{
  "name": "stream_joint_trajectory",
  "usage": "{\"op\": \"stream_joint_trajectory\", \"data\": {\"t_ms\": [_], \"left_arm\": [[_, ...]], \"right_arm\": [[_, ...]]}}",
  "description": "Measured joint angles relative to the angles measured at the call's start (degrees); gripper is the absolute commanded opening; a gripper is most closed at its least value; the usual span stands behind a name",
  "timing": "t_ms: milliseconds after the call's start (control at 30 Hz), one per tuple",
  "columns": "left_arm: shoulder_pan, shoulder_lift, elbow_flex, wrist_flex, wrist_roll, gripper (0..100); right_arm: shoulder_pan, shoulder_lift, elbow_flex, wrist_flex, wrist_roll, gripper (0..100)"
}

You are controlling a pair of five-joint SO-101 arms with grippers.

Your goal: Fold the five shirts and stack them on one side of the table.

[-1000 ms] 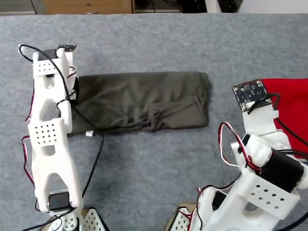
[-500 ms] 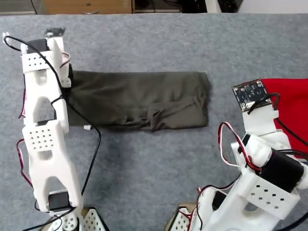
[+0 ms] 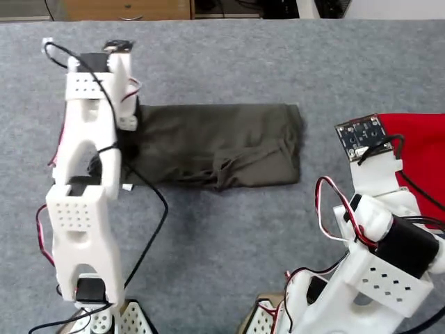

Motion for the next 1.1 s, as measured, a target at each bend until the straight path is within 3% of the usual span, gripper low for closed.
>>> {"op": "stream_joint_trajectory", "data": {"t_ms": [467, 1100], "left_arm": [[19.3, -0.4, -1.0, 0.0, 10.2, 2], [35.0, 7.4, -23.0, 0.0, 13.5, 2]], "right_arm": [[0.0, 0.0, 0.0, 0.0, 0.0, 0.3], [0.0, 0.0, 0.4, 0.0, 0.0, 0.3]]}}
